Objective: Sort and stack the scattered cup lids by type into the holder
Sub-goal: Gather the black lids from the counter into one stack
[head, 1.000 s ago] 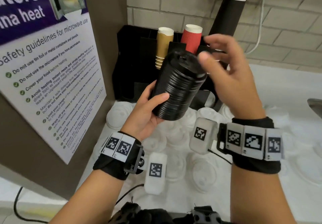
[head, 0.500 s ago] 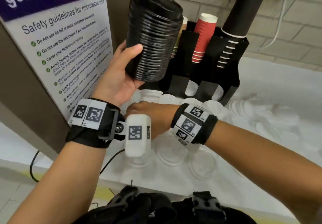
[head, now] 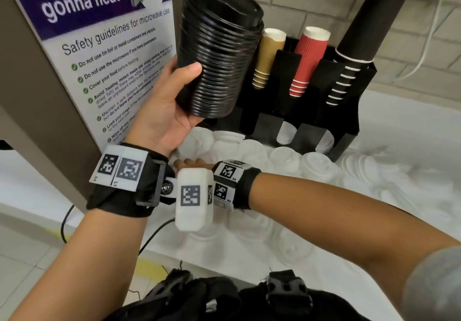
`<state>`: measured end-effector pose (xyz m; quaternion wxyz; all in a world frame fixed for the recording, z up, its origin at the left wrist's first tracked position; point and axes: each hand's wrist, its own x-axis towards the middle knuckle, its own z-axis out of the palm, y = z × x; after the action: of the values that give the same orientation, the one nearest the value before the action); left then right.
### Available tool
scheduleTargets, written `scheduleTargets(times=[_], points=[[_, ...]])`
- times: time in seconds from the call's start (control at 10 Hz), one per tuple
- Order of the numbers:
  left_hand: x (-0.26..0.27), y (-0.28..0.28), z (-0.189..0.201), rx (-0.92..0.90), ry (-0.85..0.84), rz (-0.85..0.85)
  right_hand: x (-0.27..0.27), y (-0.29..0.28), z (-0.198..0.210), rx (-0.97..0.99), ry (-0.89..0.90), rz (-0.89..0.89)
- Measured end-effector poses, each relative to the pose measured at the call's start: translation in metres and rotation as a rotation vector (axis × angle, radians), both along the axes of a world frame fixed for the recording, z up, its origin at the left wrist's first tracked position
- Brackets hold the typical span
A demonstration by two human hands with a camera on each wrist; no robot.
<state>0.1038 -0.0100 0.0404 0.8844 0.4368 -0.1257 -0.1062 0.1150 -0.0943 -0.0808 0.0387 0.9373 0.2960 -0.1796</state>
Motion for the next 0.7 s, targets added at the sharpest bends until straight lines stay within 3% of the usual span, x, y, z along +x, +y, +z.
scheduleTargets(times=[0.1, 0.3, 0.4, 0.6, 0.7], points=[[0.001, 0.002, 0.002, 0.004, -0.013, 0.015, -0.001, 0.003, 0.011, -0.005, -0.092, 0.016], [-0.002, 0.005, 0.004, -0.009, -0.051, 0.023, -0.002, -0.023, 0.056, 0.166, -0.007, 0.055], [-0.003, 0.005, 0.003, -0.011, -0.056, 0.025, -0.005, -0.060, 0.082, 0.178, 0.061, -0.034], [-0.003, 0.001, 0.000, 0.014, -0.049, 0.025, -0.002, -0.139, 0.110, -0.454, -0.002, -0.331], [-0.002, -0.005, 0.000, 0.015, -0.036, 0.020, -0.014, -0.116, 0.098, -0.201, -0.025, -0.178]])
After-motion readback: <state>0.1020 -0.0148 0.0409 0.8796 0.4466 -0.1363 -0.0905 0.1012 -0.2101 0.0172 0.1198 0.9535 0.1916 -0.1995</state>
